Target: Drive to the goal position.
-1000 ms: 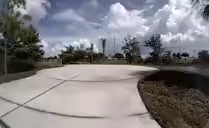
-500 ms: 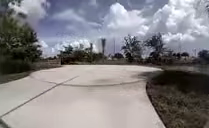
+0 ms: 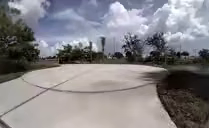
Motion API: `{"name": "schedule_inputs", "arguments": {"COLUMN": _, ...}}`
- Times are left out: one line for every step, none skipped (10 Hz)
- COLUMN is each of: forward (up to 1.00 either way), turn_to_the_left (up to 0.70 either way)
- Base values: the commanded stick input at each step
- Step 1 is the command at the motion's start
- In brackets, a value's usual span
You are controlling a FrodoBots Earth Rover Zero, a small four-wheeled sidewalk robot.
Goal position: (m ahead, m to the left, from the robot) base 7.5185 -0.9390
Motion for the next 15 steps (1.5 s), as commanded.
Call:
{"name": "schedule_inputs", "arguments": {"forward": 0.85, "turn_to_the_left": 0.0}}
{"name": "schedule_inputs", "arguments": {"forward": 0.85, "turn_to_the_left": 0.0}}
{"name": "schedule_inputs", "arguments": {"forward": 0.85, "turn_to_the_left": 0.0}}
{"name": "schedule_inputs", "arguments": {"forward": 0.85, "turn_to_the_left": 0.0}}
{"name": "schedule_inputs", "arguments": {"forward": 0.85, "turn_to_the_left": 0.0}}
{"name": "schedule_inputs", "arguments": {"forward": 0.85, "turn_to_the_left": 0.0}}
{"name": "schedule_inputs", "arguments": {"forward": 0.85, "turn_to_the_left": 0.0}}
{"name": "schedule_inputs", "arguments": {"forward": 0.85, "turn_to_the_left": 0.0}}
{"name": "schedule_inputs", "arguments": {"forward": 0.85, "turn_to_the_left": 0.0}}
{"name": "schedule_inputs", "arguments": {"forward": 0.85, "turn_to_the_left": 0.0}}
{"name": "schedule_inputs", "arguments": {"forward": 0.85, "turn_to_the_left": 0.0}}
{"name": "schedule_inputs", "arguments": {"forward": 0.85, "turn_to_the_left": 0.0}}
{"name": "schedule_inputs", "arguments": {"forward": 0.85, "turn_to_the_left": 0.0}}
{"name": "schedule_inputs", "arguments": {"forward": 0.85, "turn_to_the_left": 0.0}}
{"name": "schedule_inputs", "arguments": {"forward": 0.85, "turn_to_the_left": 0.0}}
